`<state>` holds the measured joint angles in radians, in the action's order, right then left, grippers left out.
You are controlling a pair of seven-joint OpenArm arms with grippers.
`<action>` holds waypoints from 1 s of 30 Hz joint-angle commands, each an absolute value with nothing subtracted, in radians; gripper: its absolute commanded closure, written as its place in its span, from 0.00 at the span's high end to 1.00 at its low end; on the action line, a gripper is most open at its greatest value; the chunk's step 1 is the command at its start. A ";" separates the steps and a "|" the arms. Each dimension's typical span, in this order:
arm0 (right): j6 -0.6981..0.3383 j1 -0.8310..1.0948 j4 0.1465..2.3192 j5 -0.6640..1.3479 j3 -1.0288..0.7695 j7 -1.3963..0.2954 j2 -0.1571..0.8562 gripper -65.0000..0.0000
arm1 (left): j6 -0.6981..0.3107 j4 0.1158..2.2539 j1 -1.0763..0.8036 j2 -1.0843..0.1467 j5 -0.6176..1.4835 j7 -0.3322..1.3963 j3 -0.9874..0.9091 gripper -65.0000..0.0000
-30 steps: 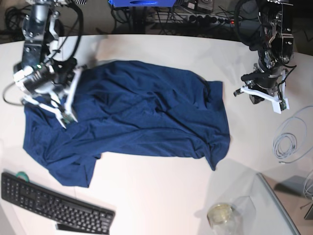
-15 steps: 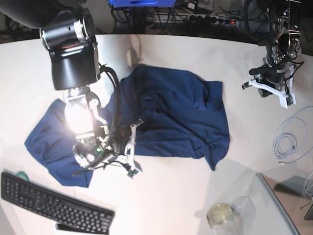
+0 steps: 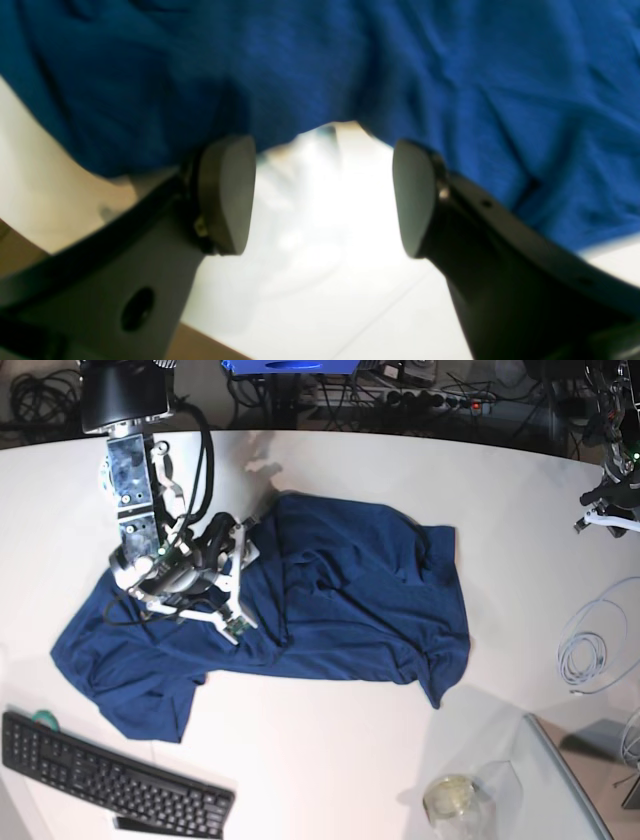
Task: Layout the t-shirt on the table in an organized manner, then fold the t-shirt properly
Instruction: 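Drag the held corner with the right gripper across the shirt body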
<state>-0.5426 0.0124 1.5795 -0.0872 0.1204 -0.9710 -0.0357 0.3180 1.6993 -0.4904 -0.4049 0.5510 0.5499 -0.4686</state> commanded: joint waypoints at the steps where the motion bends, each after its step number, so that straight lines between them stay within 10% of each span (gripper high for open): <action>1: -0.544 0.004 1.575 -0.085 0.120 -0.949 -0.041 0.60 | 0.317 1.715 -0.489 -0.421 0.547 0.530 -0.472 0.12; 10: -0.544 0.008 1.422 -0.085 0.116 -0.874 -0.042 0.59 | 0.317 1.718 -0.489 -0.414 0.547 0.530 -0.464 0.12; 17: -0.544 0.007 1.412 -0.085 0.111 -0.881 -0.067 0.14 | 0.317 1.716 -0.489 -0.414 0.547 0.530 -0.463 0.12; 30: -0.544 0.124 1.606 -0.087 0.111 -0.935 -0.039 0.01 | 0.317 1.722 -0.512 -0.414 0.547 0.530 -0.473 0.12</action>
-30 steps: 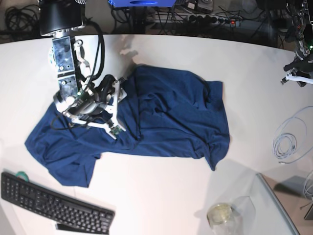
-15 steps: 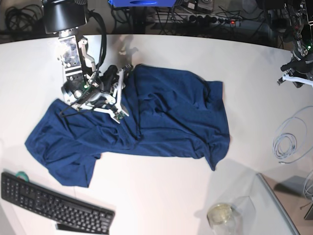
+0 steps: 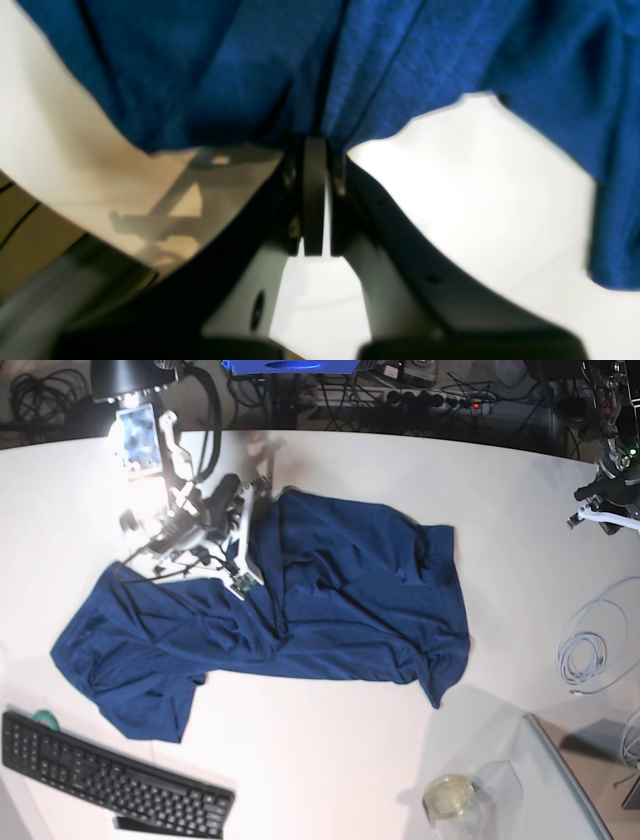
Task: Layout the t-shirt on the table in an organized manner, then fold the t-shirt properly
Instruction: 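Drag the held corner with the right gripper across the shirt body, then lower the left gripper onto the shirt body and pinch the fabric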
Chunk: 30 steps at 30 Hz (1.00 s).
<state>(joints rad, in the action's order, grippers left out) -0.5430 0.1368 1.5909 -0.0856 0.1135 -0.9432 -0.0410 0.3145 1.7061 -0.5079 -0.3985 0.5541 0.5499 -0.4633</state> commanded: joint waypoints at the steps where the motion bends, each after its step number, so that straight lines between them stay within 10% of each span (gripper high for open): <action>1: -0.544 0.148 1.655 -0.087 0.111 -0.947 -0.031 0.01 | 0.317 1.722 -0.512 -0.414 0.547 0.530 -0.473 0.12; 11: -0.544 0.321 1.982 -0.088 0.065 -1.029 0.010 0.01 | 0.308 1.724 -0.503 -0.412 0.547 0.529 -0.463 0.12; 19: -0.545 0.355 2.002 -0.088 0.002 -1.023 0.010 0.01 | 0.035 1.779 -0.493 -0.332 0.547 0.529 -0.291 0.12; 30: -0.545 0.372 2.003 -0.088 0.002 -1.023 0.022 0.01 | 0.030 1.721 -0.234 -0.272 0.547 0.527 0.019 0.14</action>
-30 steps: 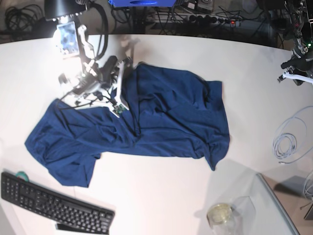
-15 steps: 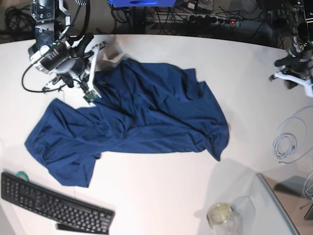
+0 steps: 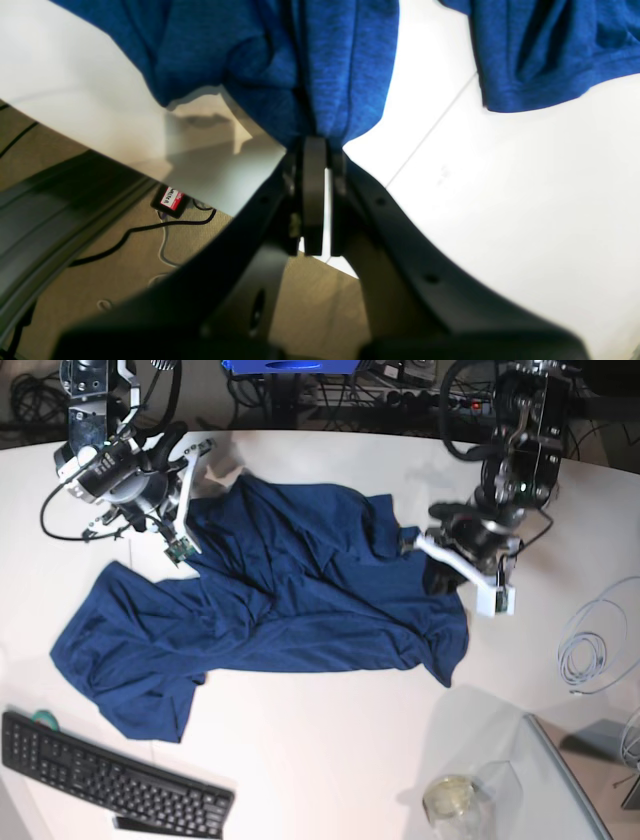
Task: Layout the t-shirt on the table in an organized manner, then fold the t-shirt properly
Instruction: 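Lower the left gripper onto the shirt body and pinch the fabric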
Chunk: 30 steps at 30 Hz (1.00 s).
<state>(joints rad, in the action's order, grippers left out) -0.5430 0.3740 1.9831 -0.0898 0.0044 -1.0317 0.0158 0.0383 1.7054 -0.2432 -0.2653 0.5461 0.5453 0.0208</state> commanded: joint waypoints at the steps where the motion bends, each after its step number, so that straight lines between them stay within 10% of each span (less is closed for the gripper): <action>1: -0.545 0.377 2.003 -0.088 0.002 -1.023 0.028 0.01 | 0.030 1.685 -0.199 -0.265 0.547 0.529 0.024 0.14; 15: -0.545 0.395 2.005 -0.087 -0.090 -1.023 0.038 0.01 | 0.030 1.027 0.094 -0.280 0.545 0.302 0.208 0.25; 30: -0.698 0.363 2.005 -0.090 -0.392 -1.032 0.062 0.01 | 0.030 1.010 0.162 -0.334 0.533 0.263 0.220 0.25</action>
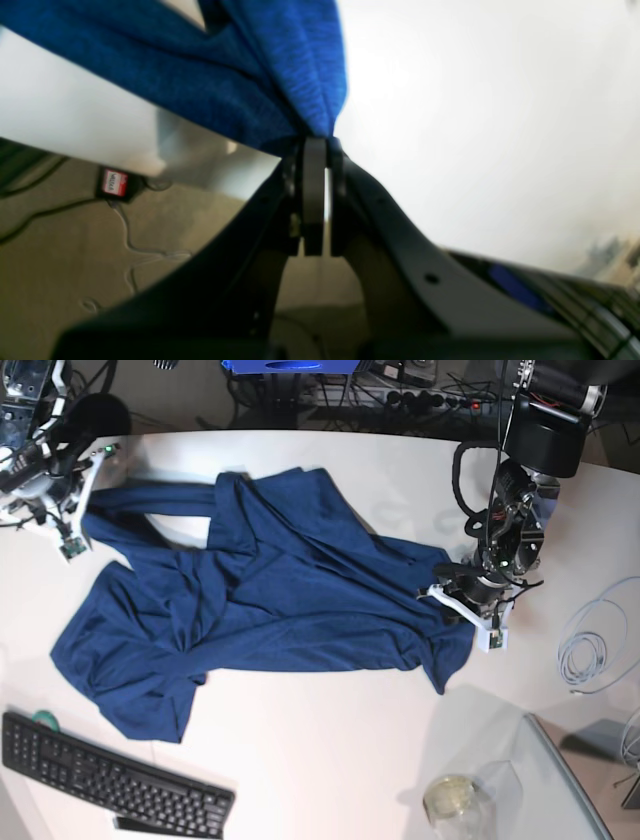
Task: Layout the t-shirt on the table in an organized manner, then fold the t-shirt properly
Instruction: 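Lower the left gripper onto the shirt body and pinch the fabric, then pull the pinched fabric with the left gripper while the right gripper folds a sleeve inward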
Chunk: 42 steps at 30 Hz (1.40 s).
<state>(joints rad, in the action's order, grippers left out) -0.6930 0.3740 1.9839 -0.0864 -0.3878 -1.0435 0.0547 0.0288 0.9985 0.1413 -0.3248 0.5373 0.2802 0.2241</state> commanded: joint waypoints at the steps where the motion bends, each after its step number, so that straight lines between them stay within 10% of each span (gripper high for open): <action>1: -0.698 0.361 2.005 -0.090 -0.406 -1.032 0.062 0.01 | 0.030 1.010 0.173 -0.334 0.509 0.263 0.220 0.25; 24: -0.698 0.199 1.788 -0.093 -0.466 -1.061 0.079 0.03 | 0.030 1.471 -0.084 -0.186 0.410 0.352 0.228 0.25; 27: -0.698 0.163 1.733 -0.090 -0.549 -1.049 0.054 0.15 | 0.030 1.469 -0.110 -0.151 0.348 0.352 0.286 0.25; 33: -0.698 0.134 1.747 -0.085 -0.690 -1.030 -0.035 0.72 | 0.030 1.415 -0.113 -0.131 0.288 0.346 0.429 0.25; 42: -0.698 0.140 1.656 0.047 -0.816 -1.066 -0.140 0.65 | 0.030 1.328 -0.145 -0.189 0.282 0.346 0.415 0.25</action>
